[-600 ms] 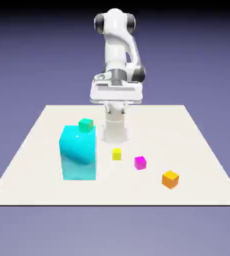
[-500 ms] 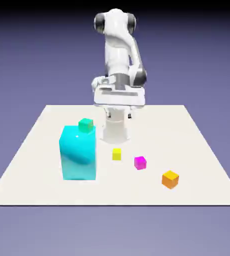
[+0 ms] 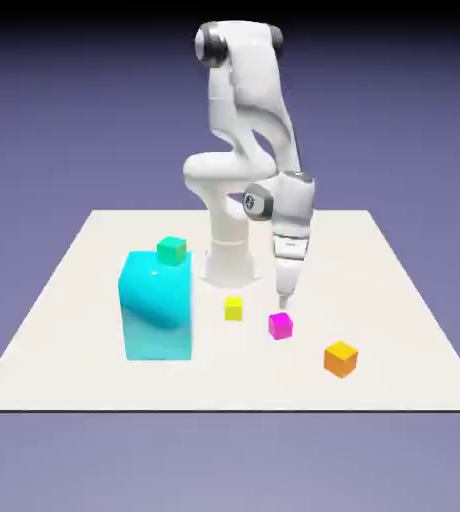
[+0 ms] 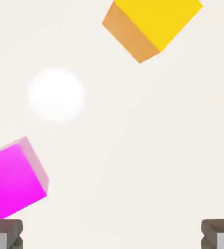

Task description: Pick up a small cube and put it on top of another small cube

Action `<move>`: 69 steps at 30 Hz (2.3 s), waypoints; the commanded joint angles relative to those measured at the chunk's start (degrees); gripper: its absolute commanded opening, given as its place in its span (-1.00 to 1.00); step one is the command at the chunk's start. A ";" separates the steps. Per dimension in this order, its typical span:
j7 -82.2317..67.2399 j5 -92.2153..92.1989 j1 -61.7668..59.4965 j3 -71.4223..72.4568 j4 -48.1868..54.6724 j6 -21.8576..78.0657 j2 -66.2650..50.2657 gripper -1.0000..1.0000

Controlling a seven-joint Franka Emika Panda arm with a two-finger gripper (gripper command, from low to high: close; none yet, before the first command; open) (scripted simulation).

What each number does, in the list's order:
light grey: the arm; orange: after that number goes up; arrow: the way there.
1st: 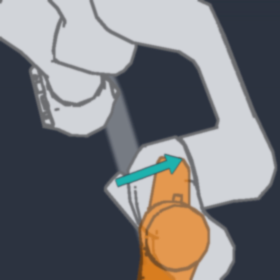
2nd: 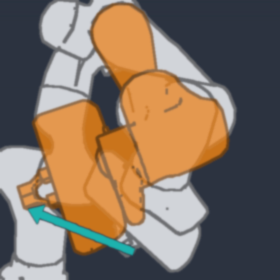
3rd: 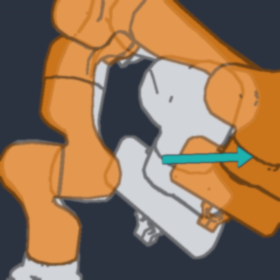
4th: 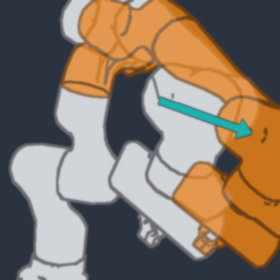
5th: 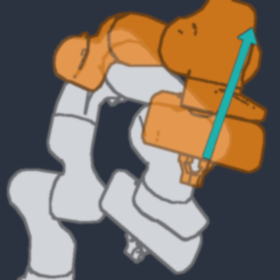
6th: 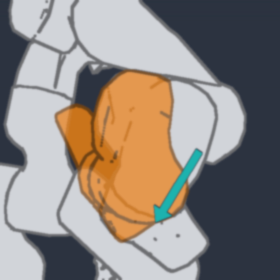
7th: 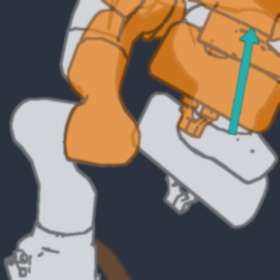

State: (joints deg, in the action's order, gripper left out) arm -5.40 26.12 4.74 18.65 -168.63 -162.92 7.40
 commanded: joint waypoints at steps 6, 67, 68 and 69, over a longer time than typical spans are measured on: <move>-1.31 7.81 0.74 0.56 0.23 0.61 -5.01 0.00; -10.17 0.00 5.48 -41.45 18.43 60.93 37.50 -1.00; -10.17 0.00 5.48 -41.45 18.43 60.94 37.50 -1.00; -9.93 0.94 5.12 -42.39 16.61 58.45 36.85 -1.00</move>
State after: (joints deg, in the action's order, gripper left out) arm -15.35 26.98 9.85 -23.74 -152.01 -104.41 44.25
